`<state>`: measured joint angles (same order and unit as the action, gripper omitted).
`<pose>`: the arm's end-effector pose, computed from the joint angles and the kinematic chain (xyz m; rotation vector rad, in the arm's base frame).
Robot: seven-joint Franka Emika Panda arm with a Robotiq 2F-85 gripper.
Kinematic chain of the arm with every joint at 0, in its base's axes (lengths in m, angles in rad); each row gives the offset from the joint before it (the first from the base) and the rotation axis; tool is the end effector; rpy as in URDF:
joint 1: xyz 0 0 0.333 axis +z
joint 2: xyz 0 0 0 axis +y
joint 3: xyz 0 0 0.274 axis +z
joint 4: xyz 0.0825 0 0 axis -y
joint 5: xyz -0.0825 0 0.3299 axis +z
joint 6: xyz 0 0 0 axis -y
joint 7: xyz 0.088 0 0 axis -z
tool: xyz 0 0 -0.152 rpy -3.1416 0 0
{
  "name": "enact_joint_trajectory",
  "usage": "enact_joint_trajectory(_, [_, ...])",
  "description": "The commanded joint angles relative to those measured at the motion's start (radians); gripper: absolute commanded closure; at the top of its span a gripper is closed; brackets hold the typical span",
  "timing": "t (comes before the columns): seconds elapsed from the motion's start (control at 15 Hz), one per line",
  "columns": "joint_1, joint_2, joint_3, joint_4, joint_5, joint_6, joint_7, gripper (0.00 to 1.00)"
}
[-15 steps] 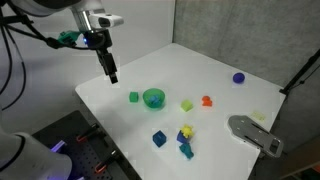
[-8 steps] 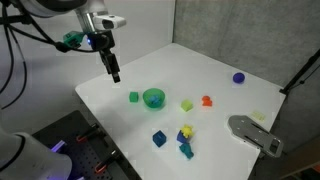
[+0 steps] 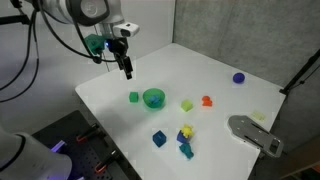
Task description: Remove the blue toy from the green bowl and put it on the table.
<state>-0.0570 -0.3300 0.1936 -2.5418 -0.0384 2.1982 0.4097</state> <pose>0.3862 0.0463 0.3326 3.0204 -0.3965 0.0082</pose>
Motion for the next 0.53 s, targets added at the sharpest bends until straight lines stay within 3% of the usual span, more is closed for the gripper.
enact_joint_trajectory(0.0, [0.027, 0.170, -0.027, 0.103, 0.017, 0.087, 0.003, 0.00])
enact_joint_trajectory(0.47, [0.067, 0.454, -0.089, 0.231, 0.014, 0.276, -0.057, 0.00])
